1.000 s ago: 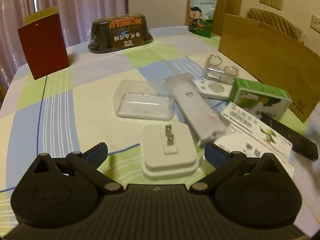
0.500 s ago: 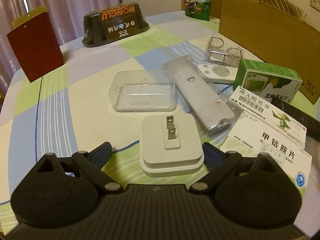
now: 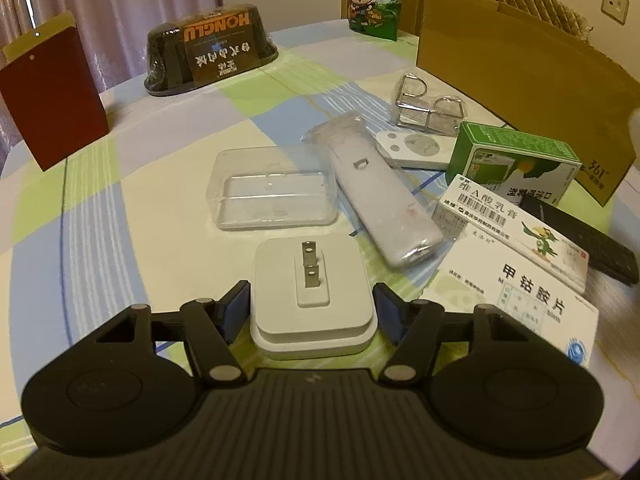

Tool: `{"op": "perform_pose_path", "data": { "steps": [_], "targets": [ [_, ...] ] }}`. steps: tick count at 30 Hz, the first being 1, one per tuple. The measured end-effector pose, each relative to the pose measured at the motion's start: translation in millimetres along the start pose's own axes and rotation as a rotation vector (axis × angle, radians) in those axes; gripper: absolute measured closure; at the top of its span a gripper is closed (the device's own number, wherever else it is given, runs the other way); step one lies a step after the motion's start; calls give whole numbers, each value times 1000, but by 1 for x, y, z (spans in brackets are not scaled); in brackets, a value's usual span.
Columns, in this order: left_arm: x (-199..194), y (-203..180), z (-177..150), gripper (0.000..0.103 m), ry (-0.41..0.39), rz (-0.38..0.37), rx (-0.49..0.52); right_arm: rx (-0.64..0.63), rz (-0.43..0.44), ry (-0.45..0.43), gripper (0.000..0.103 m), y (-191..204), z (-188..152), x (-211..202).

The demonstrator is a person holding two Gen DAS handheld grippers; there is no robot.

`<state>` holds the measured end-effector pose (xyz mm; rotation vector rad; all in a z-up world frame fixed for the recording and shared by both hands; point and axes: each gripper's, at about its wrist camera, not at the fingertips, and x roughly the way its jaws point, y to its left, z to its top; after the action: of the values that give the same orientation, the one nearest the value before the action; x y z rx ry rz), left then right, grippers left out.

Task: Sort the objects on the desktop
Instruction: 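Carry the plug with the left tool while the right tool carries the cup to the cardboard box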

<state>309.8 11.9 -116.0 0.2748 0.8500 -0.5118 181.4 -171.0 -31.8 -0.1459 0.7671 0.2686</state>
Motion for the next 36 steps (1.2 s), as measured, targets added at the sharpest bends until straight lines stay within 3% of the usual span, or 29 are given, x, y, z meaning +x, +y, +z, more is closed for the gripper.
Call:
{"op": "perform_pose_path", "data": {
  "steps": [5, 10, 15, 19, 25, 29, 36],
  "targets": [
    [-20, 12, 2, 42, -20, 19, 7, 10, -17, -48, 32, -6, 17, -5],
    [-46, 13, 26, 42, -71, 45, 13, 35, -59, -97, 32, -41, 37, -19],
    [-67, -15, 77, 42, -148, 25, 38, 61, -101, -146, 32, -77, 57, -32],
    [-72, -55, 131, 42, -207, -33, 69, 50, -145, -129, 32, -128, 63, -34],
    [-45, -135, 216, 41, -258, -161, 164, 67, -161, -37, 32, -197, 59, -23],
    [-18, -181, 257, 41, -263, -221, 220, 74, -159, -5, 32, -227, 53, -12],
    [30, -229, 284, 41, -220, -264, 274, 173, -145, 46, 32, -261, 33, 2]
  ]
}}
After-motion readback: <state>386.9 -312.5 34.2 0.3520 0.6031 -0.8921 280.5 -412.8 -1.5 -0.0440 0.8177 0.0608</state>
